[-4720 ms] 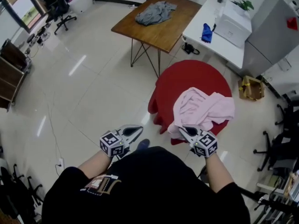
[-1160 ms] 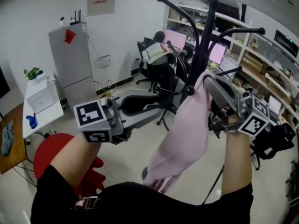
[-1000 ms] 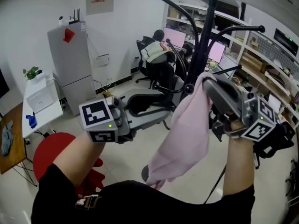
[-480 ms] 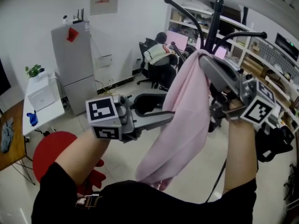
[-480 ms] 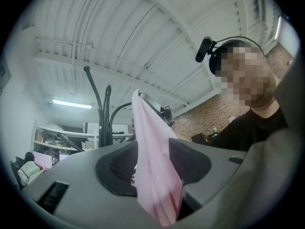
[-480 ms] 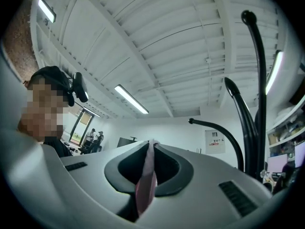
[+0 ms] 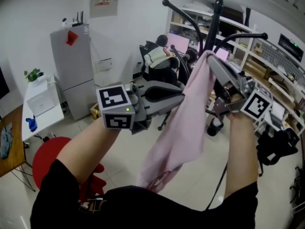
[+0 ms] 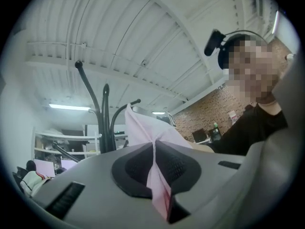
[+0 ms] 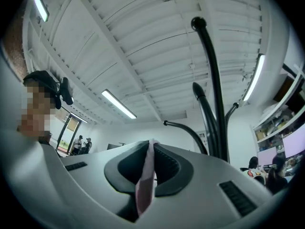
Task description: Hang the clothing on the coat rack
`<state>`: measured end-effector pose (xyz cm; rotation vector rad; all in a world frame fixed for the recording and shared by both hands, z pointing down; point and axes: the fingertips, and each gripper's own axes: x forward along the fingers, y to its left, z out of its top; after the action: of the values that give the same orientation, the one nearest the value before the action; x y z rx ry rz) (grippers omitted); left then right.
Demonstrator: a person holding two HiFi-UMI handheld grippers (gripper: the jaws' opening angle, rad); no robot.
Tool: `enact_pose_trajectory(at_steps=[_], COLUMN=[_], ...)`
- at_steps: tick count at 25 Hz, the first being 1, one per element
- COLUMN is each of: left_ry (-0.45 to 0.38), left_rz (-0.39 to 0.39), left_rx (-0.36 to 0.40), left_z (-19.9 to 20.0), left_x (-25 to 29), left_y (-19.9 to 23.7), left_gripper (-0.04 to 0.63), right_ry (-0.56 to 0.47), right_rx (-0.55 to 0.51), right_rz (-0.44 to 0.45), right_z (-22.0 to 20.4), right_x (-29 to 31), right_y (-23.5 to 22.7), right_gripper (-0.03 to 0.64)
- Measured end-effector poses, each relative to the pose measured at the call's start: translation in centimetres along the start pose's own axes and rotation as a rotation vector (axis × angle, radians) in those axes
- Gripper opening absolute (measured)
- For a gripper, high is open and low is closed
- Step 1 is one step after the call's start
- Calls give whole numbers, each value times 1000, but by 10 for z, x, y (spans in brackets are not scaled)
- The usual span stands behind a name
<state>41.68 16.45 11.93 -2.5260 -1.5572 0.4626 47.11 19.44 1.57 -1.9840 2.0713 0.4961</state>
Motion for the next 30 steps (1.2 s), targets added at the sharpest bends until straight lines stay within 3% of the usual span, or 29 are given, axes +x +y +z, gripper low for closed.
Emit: enact_pose_trajectory(at_steps=[3,6,12,16,22,27,30], left_ry=[-42,-5,47,38,2,-61,-87], left_rz=[23,68,76,37,12,51,67], left_rx=[-1,59,45,-3,-69,-147,-174], left_z=[17,13,-25,-38,-44,-42,-40], left_x=[-6,2,25,25,17,4,-3], left_y=[17,34,41,26,3,-2,-2], left_gripper=[17,17,17,17,17,20,21], right_ry=[-31,-23,85,129,167,-35,-107], right_rx=[4,-12,-21,-2,134,420,461], right_rz=[-25,-88,-249,-259,-248,-214,-184], right_z=[11,7,-50,-84,-126,-140,-141], right_x=[-13,-22,-38,-48,-61,-84,-93], right_y=[-12,-31,-64,-53,-25,-11,-2], right_gripper=[12,14,15,20,34,35,40])
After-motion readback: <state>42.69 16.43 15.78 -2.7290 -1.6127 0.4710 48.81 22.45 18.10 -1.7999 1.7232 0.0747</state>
